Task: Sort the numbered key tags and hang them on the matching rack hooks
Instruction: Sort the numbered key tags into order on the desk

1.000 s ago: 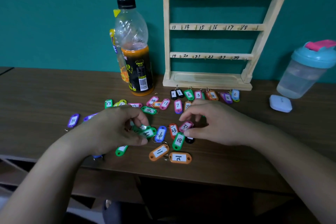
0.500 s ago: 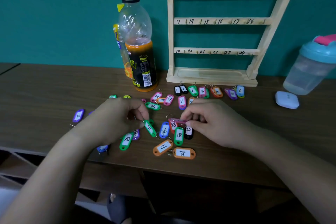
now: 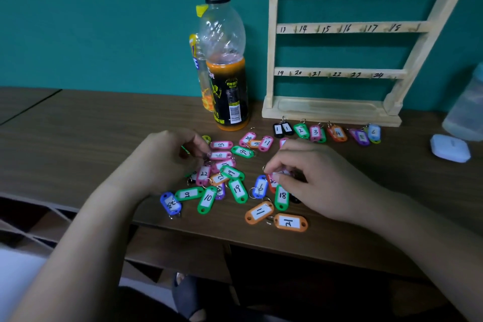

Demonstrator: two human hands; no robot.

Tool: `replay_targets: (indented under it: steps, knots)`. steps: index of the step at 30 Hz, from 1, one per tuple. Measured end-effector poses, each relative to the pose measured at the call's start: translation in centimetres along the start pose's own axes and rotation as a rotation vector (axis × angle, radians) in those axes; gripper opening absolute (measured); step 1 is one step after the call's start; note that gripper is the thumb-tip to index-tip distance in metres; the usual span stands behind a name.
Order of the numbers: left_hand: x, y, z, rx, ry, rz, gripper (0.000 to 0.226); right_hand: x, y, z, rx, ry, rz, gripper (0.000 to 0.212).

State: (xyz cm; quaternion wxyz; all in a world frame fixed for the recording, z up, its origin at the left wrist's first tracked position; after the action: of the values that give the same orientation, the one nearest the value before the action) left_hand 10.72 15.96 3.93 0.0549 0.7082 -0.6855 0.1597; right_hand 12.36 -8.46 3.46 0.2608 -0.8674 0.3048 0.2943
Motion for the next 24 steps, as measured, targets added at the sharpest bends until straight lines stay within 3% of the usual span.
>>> replay_targets:
  steps: [6,11,24]
  knots:
    - [-2.9,0.1,-1.0,0.058,-0.042,-0.12,0.016,-0.8,-1.0,2.0,-0.061,0.06,-0.049,0.023]
    - [-3.1,-0.1,0.1,0.008,-0.082,-0.078,0.021,-2.0,-1.8,5.2,-0.184,0.094,-0.081,0.038]
    - [-5.8,0.2,-1.2,0.036,-0.102,-0.175,0.015,-2.0,-2.3,5.0,-0.122,0.135,-0.101,0.031]
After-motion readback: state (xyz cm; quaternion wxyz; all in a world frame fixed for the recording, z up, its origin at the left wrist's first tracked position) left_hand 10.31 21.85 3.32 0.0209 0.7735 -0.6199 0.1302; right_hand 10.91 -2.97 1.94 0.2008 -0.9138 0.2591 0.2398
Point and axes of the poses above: each hand's wrist, its own y-axis away from the middle knuckle, its own z-axis out of the palm, x = y × z, the point moved 10 cm from there along -y, towards the middle knuckle, and after that the axes turned 14 degrees about -y, right-handed, at the moved point
